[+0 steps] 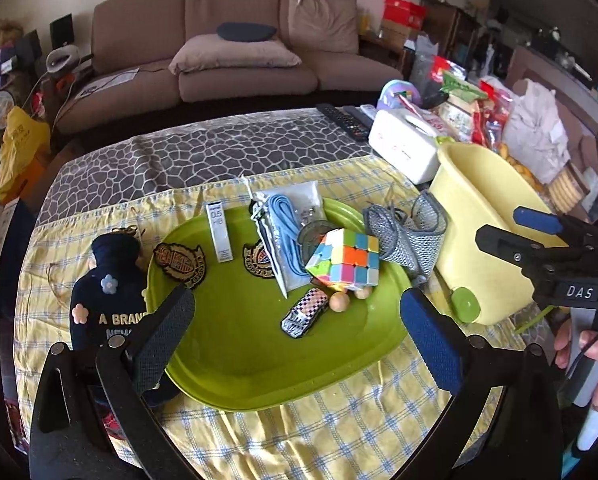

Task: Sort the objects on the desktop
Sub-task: 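Move both tools back from the yellow tub toward the green tray, then grasp the checkered toy car on the green tray with the right tool and lift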

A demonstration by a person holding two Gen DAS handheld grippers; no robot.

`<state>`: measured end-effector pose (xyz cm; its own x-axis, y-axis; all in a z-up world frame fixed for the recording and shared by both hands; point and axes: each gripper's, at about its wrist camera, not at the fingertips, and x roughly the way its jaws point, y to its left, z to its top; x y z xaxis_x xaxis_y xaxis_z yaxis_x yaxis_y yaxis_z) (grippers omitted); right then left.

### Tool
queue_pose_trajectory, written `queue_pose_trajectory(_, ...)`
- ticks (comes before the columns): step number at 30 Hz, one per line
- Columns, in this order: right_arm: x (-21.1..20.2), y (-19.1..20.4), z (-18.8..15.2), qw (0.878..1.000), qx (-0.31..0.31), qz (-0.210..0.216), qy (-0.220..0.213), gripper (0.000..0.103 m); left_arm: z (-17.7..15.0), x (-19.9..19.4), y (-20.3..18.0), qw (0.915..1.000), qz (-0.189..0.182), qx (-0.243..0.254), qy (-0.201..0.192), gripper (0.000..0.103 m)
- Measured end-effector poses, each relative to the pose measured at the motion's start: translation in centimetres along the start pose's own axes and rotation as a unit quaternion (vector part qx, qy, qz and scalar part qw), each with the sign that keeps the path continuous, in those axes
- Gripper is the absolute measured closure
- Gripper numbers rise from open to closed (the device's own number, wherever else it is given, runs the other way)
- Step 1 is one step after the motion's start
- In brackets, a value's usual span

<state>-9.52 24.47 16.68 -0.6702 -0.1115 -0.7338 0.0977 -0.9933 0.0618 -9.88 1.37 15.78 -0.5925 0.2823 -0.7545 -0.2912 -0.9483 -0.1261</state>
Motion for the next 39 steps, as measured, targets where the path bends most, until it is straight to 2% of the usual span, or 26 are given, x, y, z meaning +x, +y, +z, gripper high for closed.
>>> queue_pose_trajectory(9, 2.9, 3.9, 0.5, 0.999, -0.017, 0.041, 0.017, 0.001, -2.4, 0.2, 6.3, 0.9976, 0.010, -0.069, 0.003, 0.000)
queue_pose_trajectory(16, 5.8, 6.1, -0.1, 0.994, -0.021, 0.090, 0.050, 0.001, -3.8, 0.8, 10.1, 0.9929, -0.001, -0.119, 0.002, 0.000)
queue_pose_trajectory(18, 6.8, 6.6, -0.5, 0.992, -0.020, 0.103, 0.064, 0.005, -4.0, 0.8, 10.8, 0.9919, -0.002, -0.127, -0.001, 0.000)
queue_pose_trajectory(22, 9.1, 7.6, -1.6, 0.987, -0.014, 0.124, 0.100, 0.026, -3.9, 0.5, 11.9, 0.9903, -0.001, -0.138, -0.008, 0.000)
queue_pose_trajectory(24, 10.3, 8.0, -2.0, 0.984, -0.009, 0.134, 0.115, 0.028, -3.9, 0.3, 12.4, 0.9897, 0.001, -0.143, -0.011, 0.000)
queue_pose_trajectory(31, 13.9, 10.0, -3.5, 0.977, 0.012, 0.146, 0.157, 0.028, -4.2, -0.1, 14.3, 0.9879, 0.002, -0.155, -0.012, 0.000)
queue_pose_trajectory(39, 16.0, 11.3, -3.6, 0.979, 0.038, 0.118, 0.160, 0.030, -4.8, -0.7, 16.6, 0.9850, 0.002, -0.172, -0.014, 0.000)
